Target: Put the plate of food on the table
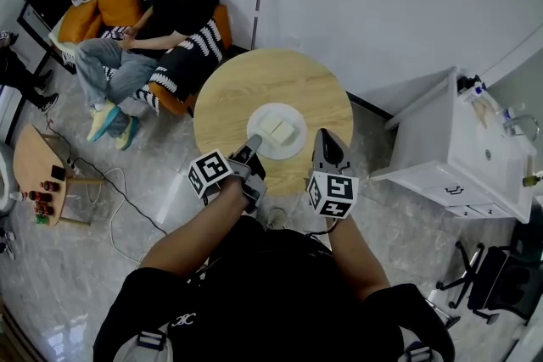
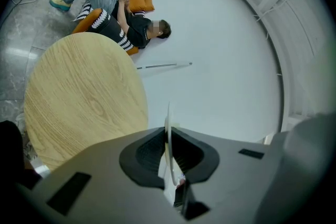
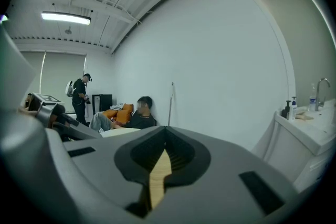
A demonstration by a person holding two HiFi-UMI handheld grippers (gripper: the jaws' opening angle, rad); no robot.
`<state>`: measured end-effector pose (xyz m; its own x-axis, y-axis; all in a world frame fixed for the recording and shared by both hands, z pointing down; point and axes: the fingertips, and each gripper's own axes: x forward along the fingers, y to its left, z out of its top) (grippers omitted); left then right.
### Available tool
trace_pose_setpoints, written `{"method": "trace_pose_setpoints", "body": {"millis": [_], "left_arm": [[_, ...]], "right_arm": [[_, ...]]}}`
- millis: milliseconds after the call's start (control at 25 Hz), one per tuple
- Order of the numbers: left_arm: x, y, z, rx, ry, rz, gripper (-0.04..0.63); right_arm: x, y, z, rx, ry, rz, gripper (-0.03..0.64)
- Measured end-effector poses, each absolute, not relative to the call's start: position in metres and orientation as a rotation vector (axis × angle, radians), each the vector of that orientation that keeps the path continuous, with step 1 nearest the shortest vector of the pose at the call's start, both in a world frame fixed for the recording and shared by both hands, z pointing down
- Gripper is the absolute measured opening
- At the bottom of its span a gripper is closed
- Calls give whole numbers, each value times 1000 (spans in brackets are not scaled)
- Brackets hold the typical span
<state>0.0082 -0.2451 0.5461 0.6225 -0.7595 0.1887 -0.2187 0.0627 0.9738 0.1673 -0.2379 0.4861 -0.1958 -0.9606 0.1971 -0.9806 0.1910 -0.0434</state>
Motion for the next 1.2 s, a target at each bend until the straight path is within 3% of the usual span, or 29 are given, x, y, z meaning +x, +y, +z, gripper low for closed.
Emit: {"method": "trace_pose_setpoints", "body": {"millis": [640,1200], "left_arm": [[-25,-277,561,1515,-854,-461,21],[-38,-285,642,1485,-857,-459,21]], "right_arm": [[125,-267,483,1891,-2301,216,8],[122,-255,520,1826,-2210,270,8]]}}
